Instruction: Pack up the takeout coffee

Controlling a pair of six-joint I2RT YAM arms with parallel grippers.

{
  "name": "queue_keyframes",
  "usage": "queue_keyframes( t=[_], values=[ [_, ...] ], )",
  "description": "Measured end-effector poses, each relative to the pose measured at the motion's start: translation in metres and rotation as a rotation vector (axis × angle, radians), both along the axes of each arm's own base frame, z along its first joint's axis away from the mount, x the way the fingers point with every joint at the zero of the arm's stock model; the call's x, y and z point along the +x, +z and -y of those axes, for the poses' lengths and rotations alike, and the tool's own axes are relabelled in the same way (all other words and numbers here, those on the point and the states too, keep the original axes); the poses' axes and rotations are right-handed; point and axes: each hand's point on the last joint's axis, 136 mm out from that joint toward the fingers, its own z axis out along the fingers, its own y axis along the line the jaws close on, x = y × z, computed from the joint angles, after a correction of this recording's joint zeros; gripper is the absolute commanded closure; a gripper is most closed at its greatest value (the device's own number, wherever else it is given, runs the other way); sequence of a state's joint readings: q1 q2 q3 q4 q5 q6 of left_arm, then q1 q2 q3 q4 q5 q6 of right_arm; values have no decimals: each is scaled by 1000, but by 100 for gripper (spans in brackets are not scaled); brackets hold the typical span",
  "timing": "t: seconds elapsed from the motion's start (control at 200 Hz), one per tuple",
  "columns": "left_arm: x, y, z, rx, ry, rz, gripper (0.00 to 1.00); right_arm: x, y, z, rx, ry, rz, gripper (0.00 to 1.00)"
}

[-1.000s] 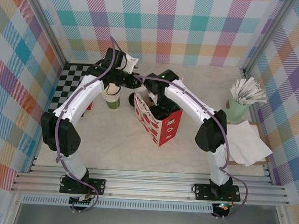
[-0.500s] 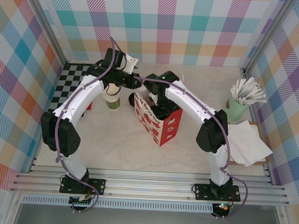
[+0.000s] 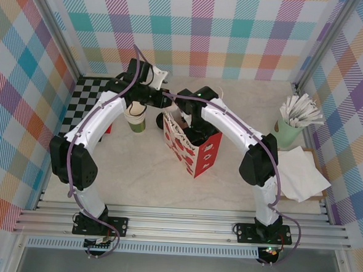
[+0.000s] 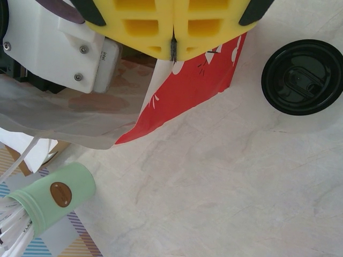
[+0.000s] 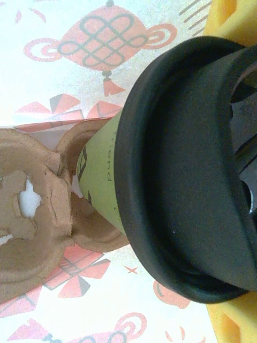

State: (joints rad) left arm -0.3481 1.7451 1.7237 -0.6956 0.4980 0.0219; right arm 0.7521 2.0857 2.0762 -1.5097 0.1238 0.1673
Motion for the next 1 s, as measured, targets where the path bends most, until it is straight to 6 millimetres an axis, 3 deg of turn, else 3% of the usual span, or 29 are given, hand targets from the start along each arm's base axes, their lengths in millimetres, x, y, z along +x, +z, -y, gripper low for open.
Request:
queue_keyframes(
  t=[1.005],
  values=[
    [-1,0,1,-5,-6,-2,100,3,-5,0,7,0,28,68]
  ],
)
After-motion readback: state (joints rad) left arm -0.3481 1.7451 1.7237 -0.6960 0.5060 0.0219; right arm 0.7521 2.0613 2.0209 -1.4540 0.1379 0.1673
